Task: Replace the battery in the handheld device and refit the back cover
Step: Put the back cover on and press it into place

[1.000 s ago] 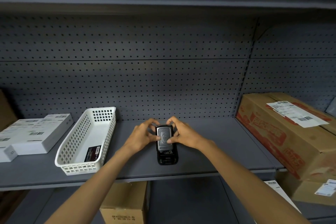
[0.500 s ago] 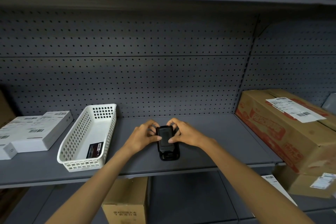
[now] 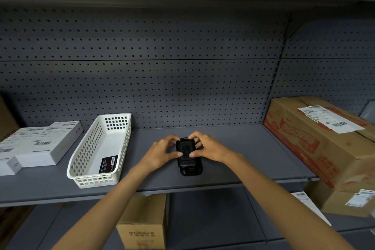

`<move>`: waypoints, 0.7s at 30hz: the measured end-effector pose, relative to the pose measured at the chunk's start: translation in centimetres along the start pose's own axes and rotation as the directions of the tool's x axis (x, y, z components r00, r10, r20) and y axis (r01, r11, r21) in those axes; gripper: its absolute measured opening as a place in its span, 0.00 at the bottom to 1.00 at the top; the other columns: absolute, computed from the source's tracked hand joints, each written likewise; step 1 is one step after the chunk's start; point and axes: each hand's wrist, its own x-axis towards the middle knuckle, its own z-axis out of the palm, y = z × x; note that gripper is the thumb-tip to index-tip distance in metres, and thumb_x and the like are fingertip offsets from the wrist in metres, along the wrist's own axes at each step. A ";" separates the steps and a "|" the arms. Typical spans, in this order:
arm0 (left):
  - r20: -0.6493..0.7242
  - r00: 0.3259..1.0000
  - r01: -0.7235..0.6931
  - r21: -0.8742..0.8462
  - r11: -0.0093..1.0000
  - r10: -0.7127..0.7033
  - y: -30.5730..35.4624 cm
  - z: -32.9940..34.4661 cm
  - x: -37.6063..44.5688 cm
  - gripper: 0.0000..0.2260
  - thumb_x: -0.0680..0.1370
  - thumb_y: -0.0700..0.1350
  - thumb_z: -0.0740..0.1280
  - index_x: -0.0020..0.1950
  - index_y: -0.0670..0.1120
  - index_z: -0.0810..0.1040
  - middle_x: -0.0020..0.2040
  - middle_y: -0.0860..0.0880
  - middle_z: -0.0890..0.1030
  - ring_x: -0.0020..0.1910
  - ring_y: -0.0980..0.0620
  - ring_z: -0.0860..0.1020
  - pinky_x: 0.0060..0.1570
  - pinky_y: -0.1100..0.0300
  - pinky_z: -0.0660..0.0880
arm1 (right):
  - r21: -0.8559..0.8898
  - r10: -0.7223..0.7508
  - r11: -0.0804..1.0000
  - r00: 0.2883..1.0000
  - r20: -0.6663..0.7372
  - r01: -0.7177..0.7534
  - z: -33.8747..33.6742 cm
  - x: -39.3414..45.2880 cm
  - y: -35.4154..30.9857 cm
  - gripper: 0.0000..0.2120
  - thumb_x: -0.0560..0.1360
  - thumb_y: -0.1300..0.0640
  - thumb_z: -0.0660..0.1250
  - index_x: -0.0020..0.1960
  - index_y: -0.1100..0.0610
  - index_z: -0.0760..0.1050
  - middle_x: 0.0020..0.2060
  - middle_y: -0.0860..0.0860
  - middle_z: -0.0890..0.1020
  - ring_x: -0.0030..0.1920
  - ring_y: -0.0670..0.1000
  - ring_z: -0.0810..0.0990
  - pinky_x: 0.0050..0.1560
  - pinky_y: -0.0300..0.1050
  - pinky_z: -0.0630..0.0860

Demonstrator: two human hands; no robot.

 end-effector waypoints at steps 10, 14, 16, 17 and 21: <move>0.062 0.998 -0.002 0.094 0.996 -0.003 -0.3 0.3 0.2 0.21 0.75 0.49 0.72 0.67 0.48 0.73 0.63 0.51 0.79 0.66 0.55 0.74 0.66 0.59 0.69 | -0.057 0.026 0.998 1.000 0.011 -0.025 0.2 0.2 0.7 0.26 0.73 0.56 0.74 0.67 0.55 0.70 0.61 0.55 0.75 0.60 0.51 0.76 0.59 0.45 0.73; 0.069 0.998 -0.002 0.111 0.994 -0.006 -0.3 0.4 0.3 0.21 0.75 0.49 0.72 0.67 0.48 0.73 0.63 0.51 0.78 0.66 0.55 0.74 0.65 0.60 0.68 | -0.067 0.033 0.997 0.999 0.028 -0.031 0.0 0.4 0.8 0.26 0.72 0.56 0.75 0.68 0.56 0.70 0.61 0.55 0.76 0.59 0.50 0.76 0.59 0.43 0.72; 0.055 0.998 -0.003 0.115 0.993 -0.004 -0.2 0.5 0.4 0.22 0.75 0.49 0.72 0.67 0.48 0.73 0.63 0.51 0.78 0.65 0.55 0.73 0.63 0.63 0.67 | -0.063 0.034 0.998 0.999 0.028 -0.032 -0.1 0.5 0.8 0.27 0.72 0.57 0.75 0.68 0.55 0.70 0.62 0.55 0.75 0.60 0.51 0.76 0.60 0.44 0.73; 0.047 0.999 -0.002 0.117 0.993 -0.004 -0.1 0.5 0.4 0.22 0.75 0.50 0.72 0.67 0.48 0.73 0.63 0.51 0.78 0.65 0.55 0.73 0.62 0.63 0.67 | -0.057 0.034 0.998 0.999 0.027 -0.032 -0.2 0.5 0.8 0.28 0.71 0.58 0.76 0.68 0.55 0.70 0.62 0.55 0.75 0.60 0.51 0.76 0.61 0.45 0.74; 0.042 0.999 -0.011 0.122 0.992 0.006 0.0 0.8 0.6 0.22 0.75 0.50 0.72 0.66 0.48 0.72 0.63 0.51 0.78 0.65 0.54 0.73 0.62 0.62 0.67 | 0.002 0.025 1.000 0.999 0.032 -0.025 -0.5 0.3 0.8 0.38 0.71 0.61 0.76 0.75 0.50 0.62 0.61 0.53 0.74 0.60 0.51 0.77 0.62 0.47 0.75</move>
